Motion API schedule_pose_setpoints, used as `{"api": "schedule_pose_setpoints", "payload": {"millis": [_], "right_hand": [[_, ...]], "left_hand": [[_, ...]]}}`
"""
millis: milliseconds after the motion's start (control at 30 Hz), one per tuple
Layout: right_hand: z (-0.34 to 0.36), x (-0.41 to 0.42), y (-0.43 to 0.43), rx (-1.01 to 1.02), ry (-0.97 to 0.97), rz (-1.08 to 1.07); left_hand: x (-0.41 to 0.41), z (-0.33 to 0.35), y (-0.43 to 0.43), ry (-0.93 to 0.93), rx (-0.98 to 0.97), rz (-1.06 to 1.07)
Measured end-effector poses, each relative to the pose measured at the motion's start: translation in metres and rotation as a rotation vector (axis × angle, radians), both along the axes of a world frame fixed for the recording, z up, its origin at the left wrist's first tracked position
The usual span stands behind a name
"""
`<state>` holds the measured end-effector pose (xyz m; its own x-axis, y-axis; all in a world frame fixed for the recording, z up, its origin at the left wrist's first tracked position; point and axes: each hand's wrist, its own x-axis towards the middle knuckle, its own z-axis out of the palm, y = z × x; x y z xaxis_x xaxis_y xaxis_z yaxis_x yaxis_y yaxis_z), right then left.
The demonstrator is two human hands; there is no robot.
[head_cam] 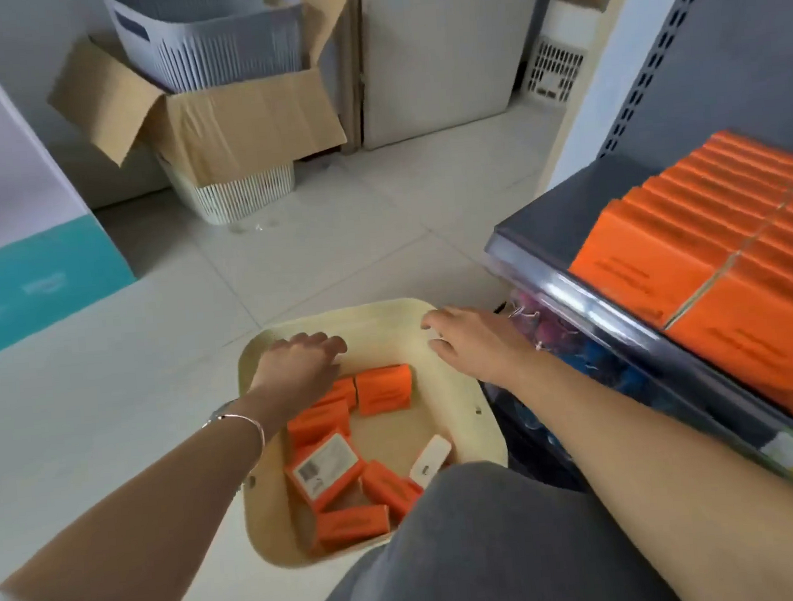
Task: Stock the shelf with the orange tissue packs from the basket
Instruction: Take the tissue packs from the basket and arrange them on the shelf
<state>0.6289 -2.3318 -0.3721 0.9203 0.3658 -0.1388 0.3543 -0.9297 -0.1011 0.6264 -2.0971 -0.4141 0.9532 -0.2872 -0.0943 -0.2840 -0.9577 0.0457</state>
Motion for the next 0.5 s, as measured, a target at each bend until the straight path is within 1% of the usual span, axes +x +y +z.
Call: {"api": "schedule_pose_setpoints", "payload": {"millis": [133,267,367,500], "right_hand": [[-0.055,0.032,0.023,-0.078,0.204,0.058],[-0.108,0.059,0.042,-0.174,0.359,0.139],[-0.15,0.07,0.048,-0.142,0.361,0.084],[-0.202,0.077,0.054,-0.168,0.322,0.029]], "left_hand": [[0.017,-0.049,0.008,0.134,-0.005,0.091],[0.037,-0.095,0.011,0.231,0.03,0.106],[0.055,-0.125,0.002,0.258,0.06,0.1],[0.072,-0.166,-0.007,0.319,0.089,0.135]]}}
